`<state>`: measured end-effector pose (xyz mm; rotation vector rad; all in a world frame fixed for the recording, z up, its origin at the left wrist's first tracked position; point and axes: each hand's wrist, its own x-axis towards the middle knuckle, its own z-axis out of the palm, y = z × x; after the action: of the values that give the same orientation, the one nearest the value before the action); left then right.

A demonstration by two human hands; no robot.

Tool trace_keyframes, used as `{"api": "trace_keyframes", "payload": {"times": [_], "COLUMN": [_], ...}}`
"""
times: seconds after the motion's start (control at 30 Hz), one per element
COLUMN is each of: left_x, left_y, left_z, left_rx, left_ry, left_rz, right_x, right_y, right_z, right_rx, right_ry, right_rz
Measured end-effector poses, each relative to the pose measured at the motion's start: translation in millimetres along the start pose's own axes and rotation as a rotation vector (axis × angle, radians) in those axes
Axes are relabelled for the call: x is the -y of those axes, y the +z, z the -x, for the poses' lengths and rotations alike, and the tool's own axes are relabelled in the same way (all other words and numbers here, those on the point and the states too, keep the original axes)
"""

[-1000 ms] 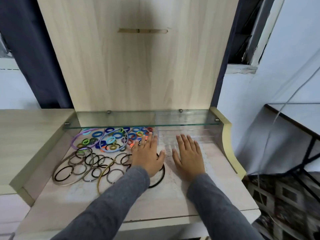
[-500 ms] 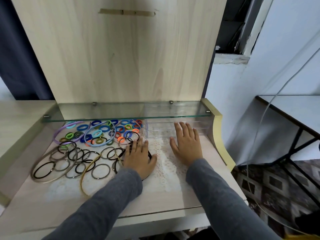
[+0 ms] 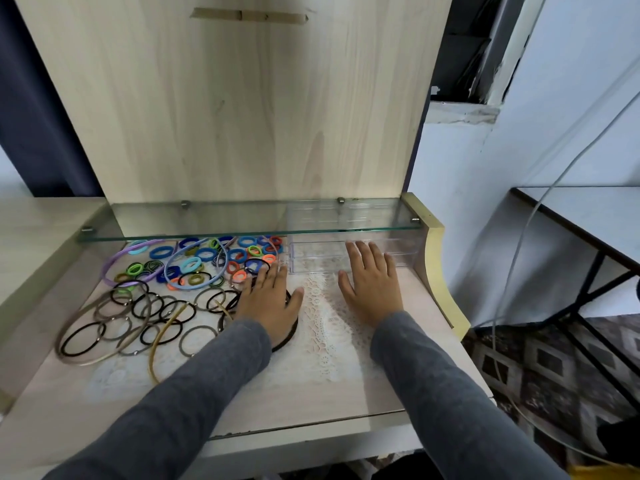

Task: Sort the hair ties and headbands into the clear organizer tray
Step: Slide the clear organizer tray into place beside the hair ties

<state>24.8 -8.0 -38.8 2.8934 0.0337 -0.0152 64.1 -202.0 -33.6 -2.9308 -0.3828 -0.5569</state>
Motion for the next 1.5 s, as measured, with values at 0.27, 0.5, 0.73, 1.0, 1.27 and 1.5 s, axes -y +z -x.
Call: {"api": "trace_keyframes", "payload": {"times": [0.27, 0.5, 0.73, 1.0, 1.27, 1.5], "left_x": [-15, -31, -34, -29, -24, -17], "left_y": [-25, -36, -41, -41, -41, -42], "left_z": [-6, -5, -6, -14, -28, -40], "left_rx": [-0.022, -0.025, -0.007, -0.045, -0.108, -0.130], "left_ry": [0.037, -0.018, -0.063, -0.076, -0.236, -0.314], "left_rz": [0.544, 0.804, 0.908, 0.913, 0.924, 0.974], "right_x": [-1, -3, -4, -5, -9, -40], "right_y": [-11, -14, -15, -17, -22, -42], "right_z": [-6, 2, 14, 24, 24, -3], "right_rx": [0.009, -0.028, -0.073, -0.065, -0.131, -0.158], "right_ry": [-0.020, -0.025, -0.028, -0.041, -0.039, 0.268], "right_rz": [-0.046, -0.084, -0.100, -0.072, -0.090, -0.292]}}
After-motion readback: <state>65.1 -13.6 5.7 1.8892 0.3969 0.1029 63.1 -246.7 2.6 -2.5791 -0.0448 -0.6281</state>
